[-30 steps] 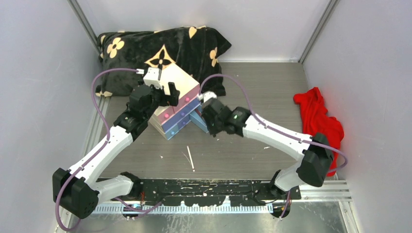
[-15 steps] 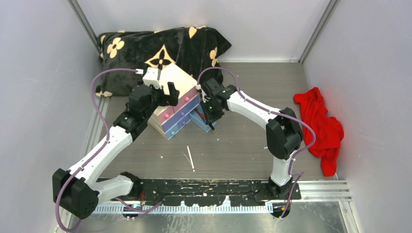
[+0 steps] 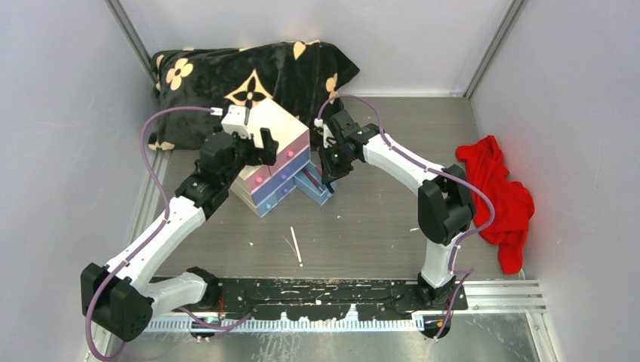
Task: Organize the makeup
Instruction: Place the lipstick in the drawer.
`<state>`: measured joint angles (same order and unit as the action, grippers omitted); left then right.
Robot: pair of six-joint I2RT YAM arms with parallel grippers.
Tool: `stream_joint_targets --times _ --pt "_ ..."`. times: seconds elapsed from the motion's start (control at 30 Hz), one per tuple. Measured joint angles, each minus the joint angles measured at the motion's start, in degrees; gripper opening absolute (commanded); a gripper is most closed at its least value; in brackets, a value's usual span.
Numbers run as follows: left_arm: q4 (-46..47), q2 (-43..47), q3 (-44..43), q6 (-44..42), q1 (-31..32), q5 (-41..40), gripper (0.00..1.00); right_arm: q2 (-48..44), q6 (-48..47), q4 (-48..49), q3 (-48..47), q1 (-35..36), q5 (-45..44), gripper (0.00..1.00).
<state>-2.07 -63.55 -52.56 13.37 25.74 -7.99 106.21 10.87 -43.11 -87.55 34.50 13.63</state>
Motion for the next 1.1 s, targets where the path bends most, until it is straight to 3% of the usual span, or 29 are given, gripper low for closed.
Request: stream_joint_targets --times 0.53,0.67,0.83,1.1 --pt "-1.7 1.1 0.0 -0.1 0.0 -0.6 1.00 4.6 1.5 0.3 -5.9 -1.6 4.8 0.04" --pt "-1.8 1.1 0.0 -0.1 0.0 -0.6 0.99 4.6 1.7 0.3 -5.0 -1.6 5.3 0.08" --pt "-1.8 1.1 0.0 -0.1 0.0 -0.6 0.99 4.7 1.9 0.3 -3.3 -1.6 5.7 0.21" --pt "-1.8 1.1 0.0 -0.1 0.0 -0.6 0.99 5.4 2.0 0.3 -3.5 -1.6 6.0 0.30"
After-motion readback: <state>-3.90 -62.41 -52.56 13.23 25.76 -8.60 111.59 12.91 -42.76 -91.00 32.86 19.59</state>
